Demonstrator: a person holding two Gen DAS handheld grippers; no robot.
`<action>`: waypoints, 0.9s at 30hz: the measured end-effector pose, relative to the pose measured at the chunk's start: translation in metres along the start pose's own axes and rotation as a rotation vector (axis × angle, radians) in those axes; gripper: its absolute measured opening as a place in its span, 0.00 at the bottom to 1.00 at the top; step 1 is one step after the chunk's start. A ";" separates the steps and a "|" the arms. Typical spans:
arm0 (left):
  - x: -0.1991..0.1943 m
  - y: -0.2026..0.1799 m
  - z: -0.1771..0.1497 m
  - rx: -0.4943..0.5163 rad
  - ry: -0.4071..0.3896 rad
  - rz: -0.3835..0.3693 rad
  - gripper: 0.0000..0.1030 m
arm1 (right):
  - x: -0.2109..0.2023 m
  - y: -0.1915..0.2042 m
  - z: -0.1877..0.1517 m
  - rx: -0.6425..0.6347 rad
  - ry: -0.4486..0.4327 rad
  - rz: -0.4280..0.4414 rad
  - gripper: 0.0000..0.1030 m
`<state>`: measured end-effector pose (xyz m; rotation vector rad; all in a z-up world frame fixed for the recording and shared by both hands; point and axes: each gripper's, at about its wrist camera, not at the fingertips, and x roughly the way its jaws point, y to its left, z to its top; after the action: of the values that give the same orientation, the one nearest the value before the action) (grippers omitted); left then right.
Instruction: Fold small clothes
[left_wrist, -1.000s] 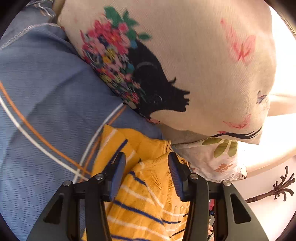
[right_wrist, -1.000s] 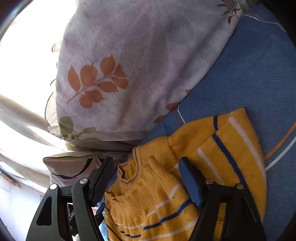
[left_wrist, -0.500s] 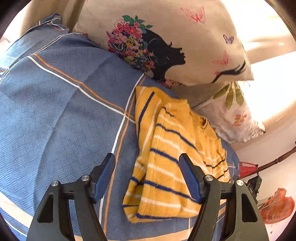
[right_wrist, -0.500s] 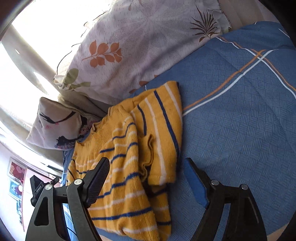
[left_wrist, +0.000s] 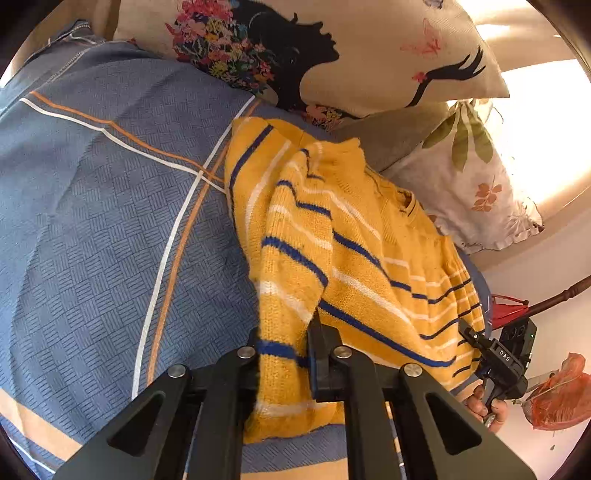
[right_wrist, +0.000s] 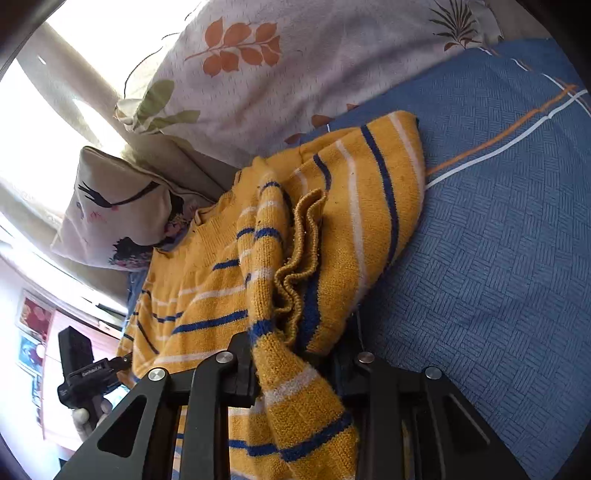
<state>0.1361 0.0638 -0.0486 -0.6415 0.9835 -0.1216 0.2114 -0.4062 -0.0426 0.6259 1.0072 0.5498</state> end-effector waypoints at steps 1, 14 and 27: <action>-0.008 -0.002 0.000 0.003 -0.003 -0.008 0.08 | -0.006 -0.001 0.000 0.023 0.002 0.035 0.28; -0.033 0.032 -0.020 -0.110 0.048 -0.061 0.08 | -0.039 -0.020 -0.031 0.079 0.009 0.029 0.45; -0.087 -0.027 -0.015 0.132 -0.164 -0.029 0.45 | -0.068 0.070 -0.018 -0.239 -0.143 -0.097 0.55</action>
<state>0.0801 0.0673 0.0246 -0.5352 0.8015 -0.1556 0.1572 -0.3995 0.0396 0.3962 0.8179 0.5232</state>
